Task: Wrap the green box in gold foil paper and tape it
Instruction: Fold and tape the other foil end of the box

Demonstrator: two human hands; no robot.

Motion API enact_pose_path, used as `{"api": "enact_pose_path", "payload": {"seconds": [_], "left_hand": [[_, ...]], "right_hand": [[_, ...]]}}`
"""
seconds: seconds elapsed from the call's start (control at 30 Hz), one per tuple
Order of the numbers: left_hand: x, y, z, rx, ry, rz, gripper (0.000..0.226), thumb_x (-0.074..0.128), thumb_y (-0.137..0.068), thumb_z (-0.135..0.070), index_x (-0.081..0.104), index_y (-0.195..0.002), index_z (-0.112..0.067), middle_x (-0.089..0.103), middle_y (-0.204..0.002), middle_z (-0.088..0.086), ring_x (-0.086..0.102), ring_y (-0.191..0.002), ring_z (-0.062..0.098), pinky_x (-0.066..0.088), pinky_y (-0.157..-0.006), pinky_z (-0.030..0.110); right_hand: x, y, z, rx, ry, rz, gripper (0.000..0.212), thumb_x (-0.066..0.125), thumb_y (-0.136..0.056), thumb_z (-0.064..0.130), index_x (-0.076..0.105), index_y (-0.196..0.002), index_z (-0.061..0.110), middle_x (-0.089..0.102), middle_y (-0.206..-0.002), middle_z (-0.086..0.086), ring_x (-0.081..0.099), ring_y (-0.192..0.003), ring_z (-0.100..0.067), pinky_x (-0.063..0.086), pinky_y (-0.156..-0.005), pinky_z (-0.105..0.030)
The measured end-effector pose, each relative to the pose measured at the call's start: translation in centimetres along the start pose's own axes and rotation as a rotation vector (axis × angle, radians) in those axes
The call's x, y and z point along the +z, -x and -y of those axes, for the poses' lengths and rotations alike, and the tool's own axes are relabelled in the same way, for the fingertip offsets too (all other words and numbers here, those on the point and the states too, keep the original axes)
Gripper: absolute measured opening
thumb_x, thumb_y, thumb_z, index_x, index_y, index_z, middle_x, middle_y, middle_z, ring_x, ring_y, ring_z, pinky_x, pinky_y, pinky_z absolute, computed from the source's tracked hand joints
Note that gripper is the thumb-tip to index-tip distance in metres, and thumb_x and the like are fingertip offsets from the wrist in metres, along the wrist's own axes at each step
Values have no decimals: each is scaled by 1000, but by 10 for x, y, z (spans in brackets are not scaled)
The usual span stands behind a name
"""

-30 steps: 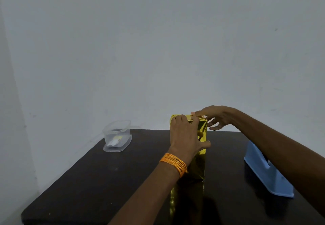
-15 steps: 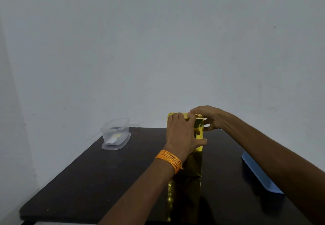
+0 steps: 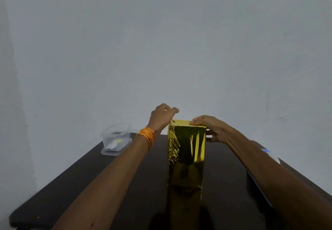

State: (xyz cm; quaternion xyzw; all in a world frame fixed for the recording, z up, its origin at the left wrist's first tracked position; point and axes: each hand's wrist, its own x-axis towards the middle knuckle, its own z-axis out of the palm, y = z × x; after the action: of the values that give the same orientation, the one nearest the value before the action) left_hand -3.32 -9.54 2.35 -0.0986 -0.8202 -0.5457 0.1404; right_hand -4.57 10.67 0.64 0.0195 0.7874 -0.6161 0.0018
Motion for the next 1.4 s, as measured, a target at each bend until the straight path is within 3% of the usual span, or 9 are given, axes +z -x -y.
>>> {"api": "enact_pose_path", "payload": {"seconds": [0.07,0.2,0.43,0.53,0.77,1.03,1.17,1.3,1.4], "left_hand": [[0,-8,4,-159,196,97,44,66,-88,-42,55,-118,-12,61,-118,8,59,-105,22,49,-85,40],[12,-19,10,-214,173,184,57,78,-79,-40,56,-124,-12,59,-121,9,58,-105,24,50,-76,34],[15,-27,23,-368,516,320,43,74,-83,-3,63,-123,-16,65,-113,18,72,-76,25,62,-69,38],[10,-29,30,-360,536,296,39,67,-82,-1,68,-117,-18,59,-121,15,63,-81,23,57,-65,34],[3,-24,21,-320,387,314,40,75,-80,-31,64,-115,-15,64,-102,8,60,-79,22,53,-70,34],[11,-25,19,-410,594,308,47,61,-85,10,62,-124,-17,53,-124,21,67,-64,24,57,-50,31],[7,-23,27,-375,590,244,41,57,-86,2,65,-122,-18,55,-108,13,53,-69,19,50,-62,31],[17,-21,24,-317,465,224,37,78,-80,-22,66,-115,-16,65,-105,9,63,-79,21,54,-59,29],[20,-23,21,-309,429,224,36,78,-80,-8,67,-114,-15,66,-113,16,69,-80,24,60,-58,30]], "right_hand": [[1,-3,-3,-2,-16,3,29,79,-81,28,68,-106,18,66,-96,-5,63,-91,-20,51,-88,-38],[0,-5,-6,-9,-41,10,27,78,-82,28,67,-105,16,66,-93,-5,63,-92,-21,50,-83,-36],[3,-8,-10,6,-80,1,32,80,-79,30,67,-106,19,66,-92,-3,64,-88,-19,47,-50,-23],[1,-9,-11,9,-90,5,32,81,-79,31,67,-105,18,66,-94,-5,64,-89,-21,45,-43,-21],[1,-11,-10,3,-75,27,25,80,-81,30,68,-101,18,66,-84,-1,64,-85,-18,49,-65,-27],[2,-8,-8,-5,-80,24,28,79,-81,30,67,-104,18,65,-90,-3,63,-87,-18,49,-65,-27],[2,-7,-8,-5,-82,27,26,79,-82,31,67,-101,19,66,-85,-2,64,-86,-18,49,-63,-25],[1,-4,-9,-7,-94,46,23,77,-84,29,66,-101,18,64,-84,-2,63,-83,-18,47,-51,-22],[1,-3,-9,1,-103,34,24,77,-84,28,67,-102,17,63,-88,-3,62,-84,-17,48,-57,-24]]}}
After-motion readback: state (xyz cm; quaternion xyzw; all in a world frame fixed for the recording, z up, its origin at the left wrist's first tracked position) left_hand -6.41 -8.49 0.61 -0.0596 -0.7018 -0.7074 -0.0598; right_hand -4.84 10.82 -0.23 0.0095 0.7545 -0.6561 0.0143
